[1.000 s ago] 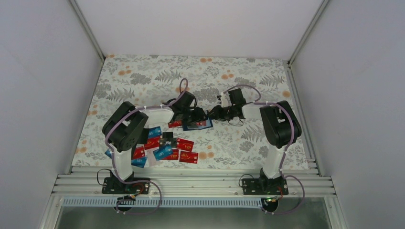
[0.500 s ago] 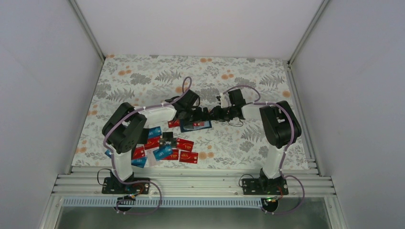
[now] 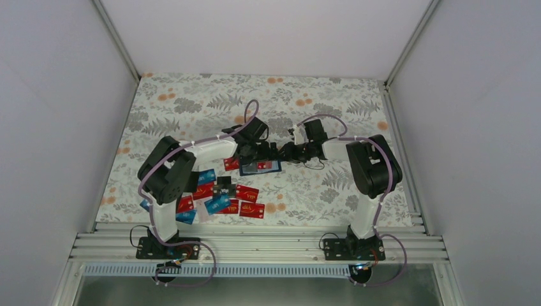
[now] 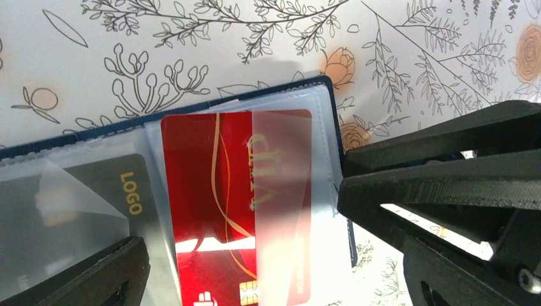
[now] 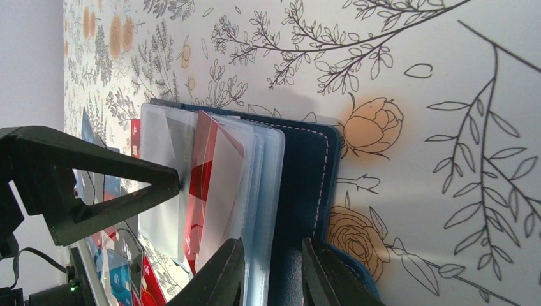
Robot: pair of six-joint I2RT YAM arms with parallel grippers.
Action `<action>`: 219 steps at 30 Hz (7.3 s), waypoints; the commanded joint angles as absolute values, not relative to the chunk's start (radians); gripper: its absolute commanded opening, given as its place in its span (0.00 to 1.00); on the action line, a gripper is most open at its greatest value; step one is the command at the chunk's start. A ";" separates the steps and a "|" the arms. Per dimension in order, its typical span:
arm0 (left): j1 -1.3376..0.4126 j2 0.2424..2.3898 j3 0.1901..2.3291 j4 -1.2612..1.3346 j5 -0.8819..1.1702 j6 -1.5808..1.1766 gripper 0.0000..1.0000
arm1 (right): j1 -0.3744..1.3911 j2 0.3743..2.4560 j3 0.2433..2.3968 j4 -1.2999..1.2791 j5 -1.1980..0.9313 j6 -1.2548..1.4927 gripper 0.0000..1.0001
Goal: Put the credit cards into the card holder
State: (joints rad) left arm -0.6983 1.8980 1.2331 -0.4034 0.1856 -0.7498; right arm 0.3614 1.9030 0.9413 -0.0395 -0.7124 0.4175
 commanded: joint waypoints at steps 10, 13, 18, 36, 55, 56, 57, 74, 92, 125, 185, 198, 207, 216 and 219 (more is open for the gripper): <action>-0.714 1.974 1.287 -0.431 0.166 -0.708 0.99 | 0.377 1.949 0.899 -0.151 -0.647 0.407 0.26; -0.717 1.980 1.296 -0.432 0.173 -0.709 0.99 | 0.378 1.951 0.899 -0.150 -0.646 0.407 0.26; -0.727 1.982 1.296 -0.427 0.191 -0.713 0.98 | 0.379 1.958 0.899 -0.147 -0.649 0.406 0.26; -0.741 1.960 1.298 -0.391 0.269 -0.739 0.98 | 0.383 1.960 0.897 -0.148 -0.651 0.404 0.25; -0.750 1.939 1.306 -0.369 0.306 -0.755 0.83 | 0.385 1.960 0.900 -0.147 -0.651 0.405 0.25; -0.751 1.939 1.305 -0.371 0.308 -0.755 0.83 | 0.385 1.960 0.899 -0.147 -0.651 0.404 0.25; -0.752 1.939 1.305 -0.370 0.307 -0.753 0.82 | 0.385 1.960 0.900 -0.147 -0.650 0.405 0.25; -0.752 1.887 1.316 -0.450 0.209 -0.686 0.91 | 0.385 1.900 0.941 -0.191 -0.649 0.397 0.25; -0.742 1.690 1.175 -0.455 0.046 -0.562 0.68 | 0.384 1.818 0.986 -0.228 -0.763 0.367 0.32; -0.737 1.833 1.085 -0.320 0.093 -0.570 0.09 | 0.413 1.854 0.900 -0.168 -0.837 0.421 0.32; -0.736 1.827 1.068 -0.280 0.141 -0.612 0.02 | 0.459 1.857 0.981 -0.170 -0.948 0.439 0.33; -0.733 1.778 1.054 -0.294 0.122 -0.632 0.02 | 0.485 1.880 1.010 -0.192 -0.916 0.438 0.33; -0.732 1.677 1.053 -0.341 0.088 -0.644 0.02 | 0.492 1.886 1.036 -0.232 -0.875 0.426 0.32; -0.727 1.570 1.012 -0.386 0.018 -0.669 0.02 | 0.515 1.906 1.068 -0.250 -0.866 0.425 0.33; -0.723 1.538 0.992 -0.398 -0.001 -0.676 0.02 | 0.528 1.920 1.084 -0.256 -0.861 0.427 0.33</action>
State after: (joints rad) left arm -0.7303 1.5833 1.0195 -0.3668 0.0494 -0.6556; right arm 0.5014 1.8919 1.0451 -0.2321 -0.8749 0.4355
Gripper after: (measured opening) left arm 0.029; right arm 0.326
